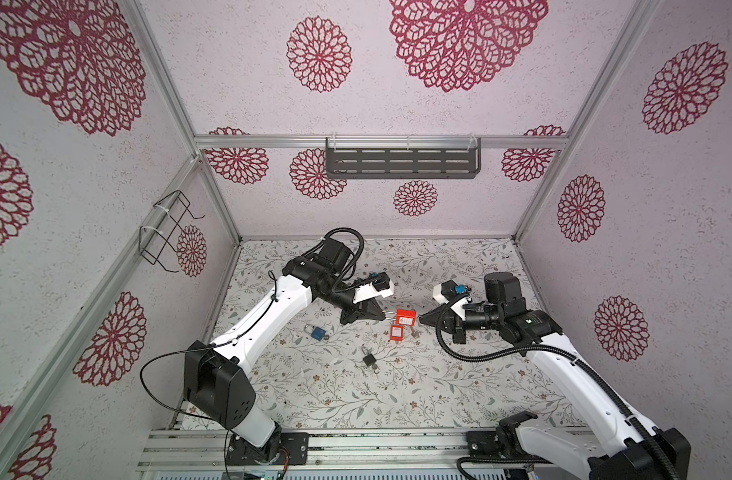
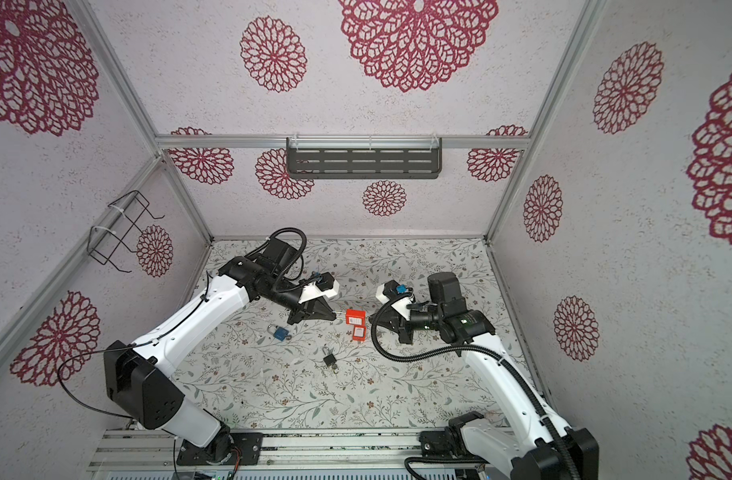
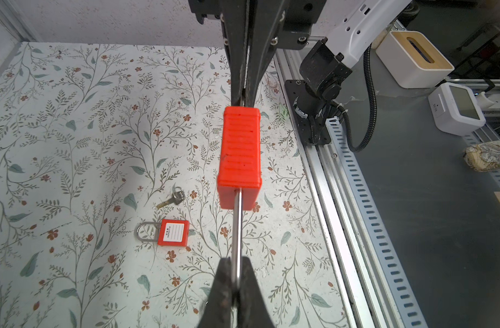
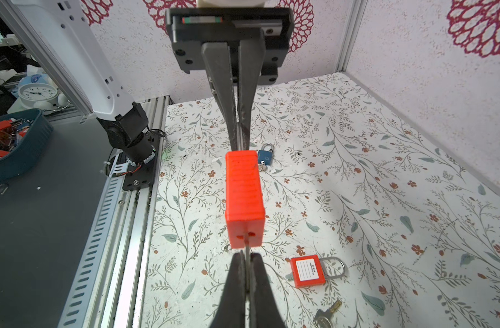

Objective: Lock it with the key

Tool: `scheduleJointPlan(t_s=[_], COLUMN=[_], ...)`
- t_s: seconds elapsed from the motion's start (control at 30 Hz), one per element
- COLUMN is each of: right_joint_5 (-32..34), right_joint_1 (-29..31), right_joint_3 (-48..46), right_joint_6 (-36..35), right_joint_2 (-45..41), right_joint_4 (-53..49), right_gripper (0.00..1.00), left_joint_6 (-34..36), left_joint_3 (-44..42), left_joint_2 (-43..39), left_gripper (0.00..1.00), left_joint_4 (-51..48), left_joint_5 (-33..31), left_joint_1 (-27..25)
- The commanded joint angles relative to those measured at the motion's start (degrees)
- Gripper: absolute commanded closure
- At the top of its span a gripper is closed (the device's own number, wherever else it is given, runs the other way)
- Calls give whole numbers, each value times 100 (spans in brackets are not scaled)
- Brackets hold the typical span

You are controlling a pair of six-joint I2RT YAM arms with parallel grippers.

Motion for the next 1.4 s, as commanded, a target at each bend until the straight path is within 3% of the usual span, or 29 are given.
scheduleJointPlan(t_s=[0.0,0.4,0.87,1.03,1.37], right_joint_5=[506,968,670,581,796], right_joint_1=[-214,-211,-226,-234,-248], right_joint_3=[92,-84,124,288,98], right_joint_6=[-95,-548,-33,-146,-190], right_joint_2=[-212,-541,-214,27,-270], right_joint_4=[-199,141,-309,-782,-523], right_gripper=[100,100,100,100,100], left_joint_6=[-12,-25,50,38,66], left_joint_3=[-8,62,-47,-131,-223], left_joint_2=[-265,-186,-354,-466,-535], left_gripper=[100,100,100,100,100], left_joint_4=[-148,-211,-85,27,-8], left_joint_5=[98,152,-211,-294,-369], left_joint_1=[88,89,87,85,109])
